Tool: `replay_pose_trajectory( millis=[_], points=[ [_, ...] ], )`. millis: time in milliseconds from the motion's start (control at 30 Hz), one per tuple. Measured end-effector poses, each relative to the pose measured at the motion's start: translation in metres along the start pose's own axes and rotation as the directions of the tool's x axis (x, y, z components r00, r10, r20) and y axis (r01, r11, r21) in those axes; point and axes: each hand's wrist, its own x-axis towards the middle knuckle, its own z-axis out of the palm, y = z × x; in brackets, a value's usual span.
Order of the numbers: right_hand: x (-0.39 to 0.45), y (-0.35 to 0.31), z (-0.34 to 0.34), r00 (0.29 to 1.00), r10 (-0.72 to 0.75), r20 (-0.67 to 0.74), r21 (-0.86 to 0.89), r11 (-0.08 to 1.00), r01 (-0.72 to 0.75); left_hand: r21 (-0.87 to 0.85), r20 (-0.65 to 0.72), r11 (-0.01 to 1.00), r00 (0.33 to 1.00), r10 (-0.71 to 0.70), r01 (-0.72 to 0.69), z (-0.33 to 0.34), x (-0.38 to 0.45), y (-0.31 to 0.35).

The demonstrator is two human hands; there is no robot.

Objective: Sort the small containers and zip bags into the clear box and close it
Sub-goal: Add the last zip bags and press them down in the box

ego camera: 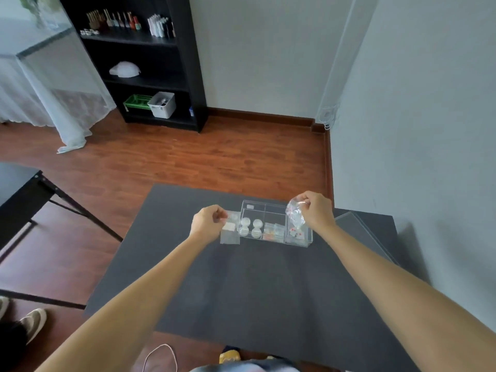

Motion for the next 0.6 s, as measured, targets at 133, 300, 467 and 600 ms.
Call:
replay_pose_trajectory(
  millis=[133,300,467,600],
  points=[
    [-0.012,0.030,0.000,0.995,0.091,-0.028,0.014,0.996,-0.091,-0.101,0.030,0.994,0.999,0.037,-0.034,0.026,0.004,0.034],
    [-0.024,0.047,0.011,0.990,0.131,-0.054,0.045,0.991,-0.129,-0.165,0.074,0.986,0.996,0.044,-0.031,0.056,0.007,0.060],
    [-0.022,0.057,0.025,0.986,0.147,-0.078,0.105,0.985,-0.139,-0.150,0.127,0.989,0.991,0.028,-0.009,0.080,0.013,0.072],
    [-0.021,0.052,0.022,0.976,0.146,-0.158,0.196,0.974,-0.114,-0.167,0.136,0.985,0.989,0.064,-0.041,0.086,0.016,0.078]
  ],
)
